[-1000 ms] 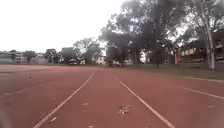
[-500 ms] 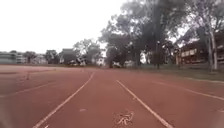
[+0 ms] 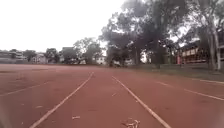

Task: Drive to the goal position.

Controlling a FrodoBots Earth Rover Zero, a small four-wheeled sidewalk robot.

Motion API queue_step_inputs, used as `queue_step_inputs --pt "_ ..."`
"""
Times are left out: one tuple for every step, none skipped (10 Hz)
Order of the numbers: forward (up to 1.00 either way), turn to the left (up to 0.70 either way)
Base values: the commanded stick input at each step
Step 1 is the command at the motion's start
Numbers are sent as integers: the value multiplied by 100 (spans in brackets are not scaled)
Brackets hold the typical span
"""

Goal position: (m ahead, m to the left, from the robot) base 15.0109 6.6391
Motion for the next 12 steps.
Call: queue_step_inputs --pt "45 0" --pt "45 0" --pt "45 0" --pt "45 0" --pt "45 0" --pt "45 0" --pt "45 0" --pt "45 0" --pt "45 0" --pt "45 0" --pt "45 0" --pt "45 0"
